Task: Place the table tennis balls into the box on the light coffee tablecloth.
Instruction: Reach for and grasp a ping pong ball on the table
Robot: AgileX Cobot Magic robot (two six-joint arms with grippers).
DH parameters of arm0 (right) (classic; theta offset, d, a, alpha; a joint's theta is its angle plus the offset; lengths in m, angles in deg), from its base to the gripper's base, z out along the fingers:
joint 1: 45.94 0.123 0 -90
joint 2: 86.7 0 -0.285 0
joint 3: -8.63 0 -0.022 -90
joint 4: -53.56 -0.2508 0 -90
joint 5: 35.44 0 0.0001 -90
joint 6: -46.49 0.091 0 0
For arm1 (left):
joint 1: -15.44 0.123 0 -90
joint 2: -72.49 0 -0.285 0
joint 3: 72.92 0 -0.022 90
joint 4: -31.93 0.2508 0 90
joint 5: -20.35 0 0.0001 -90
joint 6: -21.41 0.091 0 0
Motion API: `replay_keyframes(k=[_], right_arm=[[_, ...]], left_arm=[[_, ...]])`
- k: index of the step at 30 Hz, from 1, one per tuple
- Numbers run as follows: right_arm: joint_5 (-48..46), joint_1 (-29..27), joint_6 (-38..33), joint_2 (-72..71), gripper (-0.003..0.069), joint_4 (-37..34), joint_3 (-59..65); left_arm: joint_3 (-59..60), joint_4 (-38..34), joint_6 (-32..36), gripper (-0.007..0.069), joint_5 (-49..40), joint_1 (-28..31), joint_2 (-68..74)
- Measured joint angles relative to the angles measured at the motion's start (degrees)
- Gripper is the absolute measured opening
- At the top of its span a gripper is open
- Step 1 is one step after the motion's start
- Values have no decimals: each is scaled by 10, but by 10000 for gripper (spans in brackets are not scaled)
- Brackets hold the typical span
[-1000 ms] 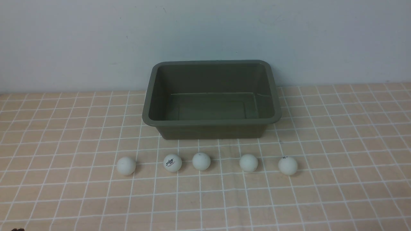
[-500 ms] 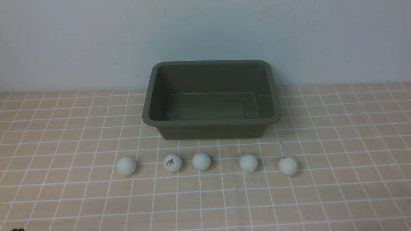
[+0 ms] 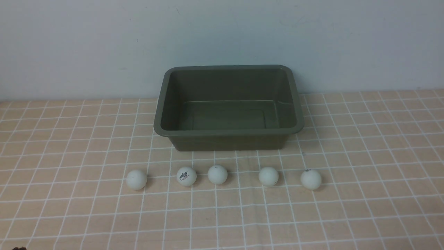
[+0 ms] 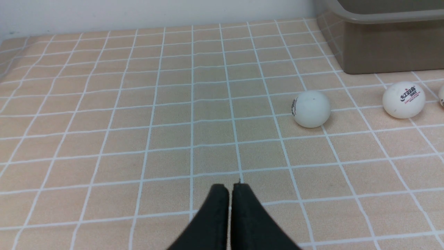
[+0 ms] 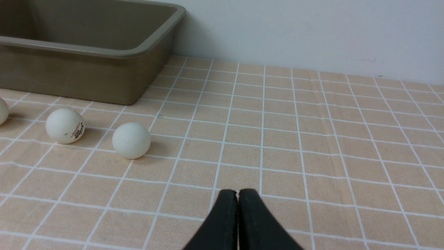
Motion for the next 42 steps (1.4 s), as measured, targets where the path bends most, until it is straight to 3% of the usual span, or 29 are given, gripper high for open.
replay_keyframes(k=[30,36,42], right_arm=[[-1,0,-2,0,0,1,-1],[-14,0,1,0,0,5,-52],[-56,0,48,0,0,4,-145]], left_arm=[[0,0,0,-38,0,0,0],[0,0,0,-38,0,0,0],[0,0,0,-38,0,0,0]])
